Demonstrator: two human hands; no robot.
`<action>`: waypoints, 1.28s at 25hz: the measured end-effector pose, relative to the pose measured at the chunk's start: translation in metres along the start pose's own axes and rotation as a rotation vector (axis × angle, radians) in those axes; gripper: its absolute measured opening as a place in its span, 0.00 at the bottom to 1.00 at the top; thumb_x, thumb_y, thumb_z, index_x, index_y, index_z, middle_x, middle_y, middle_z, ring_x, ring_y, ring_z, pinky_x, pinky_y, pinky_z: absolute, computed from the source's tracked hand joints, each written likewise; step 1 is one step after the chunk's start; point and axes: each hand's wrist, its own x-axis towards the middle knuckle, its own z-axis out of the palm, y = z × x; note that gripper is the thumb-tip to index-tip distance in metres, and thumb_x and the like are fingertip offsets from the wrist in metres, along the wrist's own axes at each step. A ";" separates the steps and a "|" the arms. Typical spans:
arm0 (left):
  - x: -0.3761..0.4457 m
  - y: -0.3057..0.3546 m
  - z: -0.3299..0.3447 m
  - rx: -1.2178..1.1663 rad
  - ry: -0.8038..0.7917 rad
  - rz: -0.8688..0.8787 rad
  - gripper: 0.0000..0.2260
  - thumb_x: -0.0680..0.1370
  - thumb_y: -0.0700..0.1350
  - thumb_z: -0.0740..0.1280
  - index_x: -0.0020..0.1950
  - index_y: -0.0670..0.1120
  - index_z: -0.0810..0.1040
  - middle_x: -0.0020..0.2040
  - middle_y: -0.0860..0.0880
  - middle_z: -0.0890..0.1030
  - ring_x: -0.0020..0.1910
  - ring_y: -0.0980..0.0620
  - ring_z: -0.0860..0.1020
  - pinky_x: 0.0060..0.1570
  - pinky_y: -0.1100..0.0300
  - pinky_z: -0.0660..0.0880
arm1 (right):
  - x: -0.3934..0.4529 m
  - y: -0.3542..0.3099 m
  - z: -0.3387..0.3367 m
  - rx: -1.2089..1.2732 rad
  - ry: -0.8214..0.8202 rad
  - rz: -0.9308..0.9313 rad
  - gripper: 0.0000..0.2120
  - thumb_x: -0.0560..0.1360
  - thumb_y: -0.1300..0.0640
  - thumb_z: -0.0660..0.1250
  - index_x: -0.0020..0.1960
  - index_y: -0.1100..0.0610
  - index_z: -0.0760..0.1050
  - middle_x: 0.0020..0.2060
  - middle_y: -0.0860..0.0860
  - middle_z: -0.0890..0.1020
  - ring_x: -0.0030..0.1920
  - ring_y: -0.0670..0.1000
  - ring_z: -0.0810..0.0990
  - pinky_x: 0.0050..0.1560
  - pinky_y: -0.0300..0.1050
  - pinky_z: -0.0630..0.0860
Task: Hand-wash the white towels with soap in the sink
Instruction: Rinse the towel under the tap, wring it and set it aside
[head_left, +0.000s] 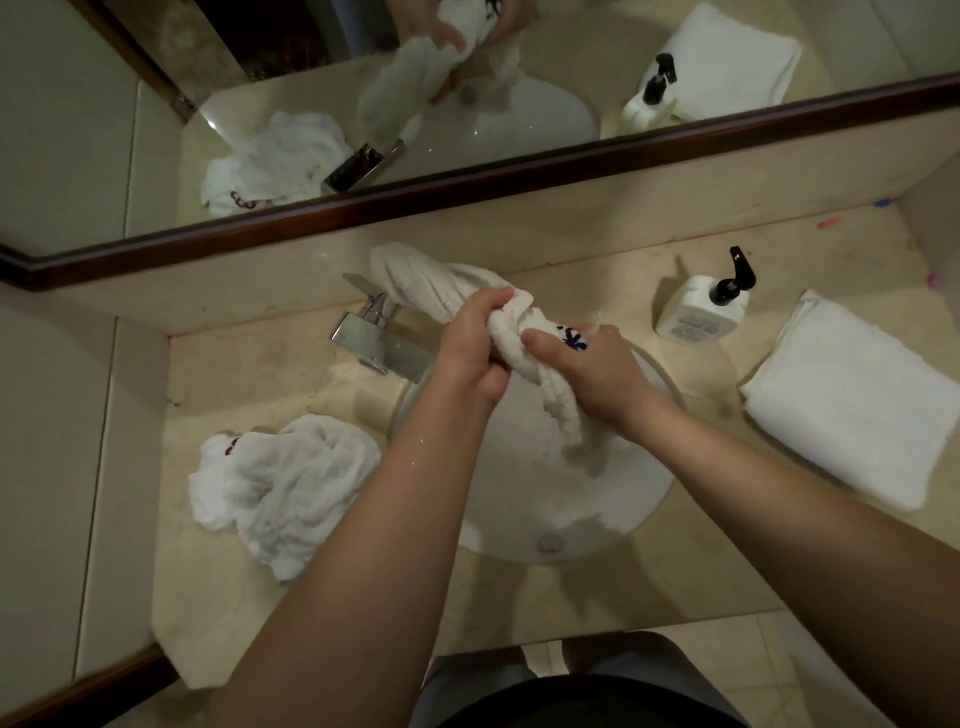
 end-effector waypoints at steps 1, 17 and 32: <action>0.003 -0.003 0.000 0.018 0.045 -0.020 0.05 0.75 0.40 0.68 0.46 0.39 0.78 0.36 0.44 0.80 0.34 0.49 0.80 0.37 0.57 0.79 | 0.001 0.004 0.001 -0.021 0.024 -0.012 0.29 0.68 0.37 0.68 0.35 0.66 0.74 0.27 0.52 0.75 0.28 0.45 0.72 0.31 0.39 0.67; -0.010 -0.001 -0.047 -0.052 -0.524 0.143 0.30 0.65 0.59 0.79 0.59 0.42 0.78 0.52 0.43 0.81 0.56 0.44 0.79 0.62 0.48 0.75 | 0.005 -0.009 -0.009 0.407 -0.394 0.476 0.21 0.63 0.45 0.72 0.50 0.57 0.77 0.34 0.54 0.79 0.32 0.49 0.76 0.30 0.40 0.73; -0.016 -0.012 -0.002 -0.112 0.075 -0.077 0.12 0.78 0.42 0.67 0.35 0.44 0.71 0.27 0.49 0.72 0.27 0.51 0.73 0.33 0.58 0.74 | -0.009 0.018 0.029 -0.314 0.057 -0.007 0.31 0.66 0.27 0.45 0.34 0.51 0.72 0.32 0.48 0.77 0.35 0.48 0.75 0.36 0.39 0.65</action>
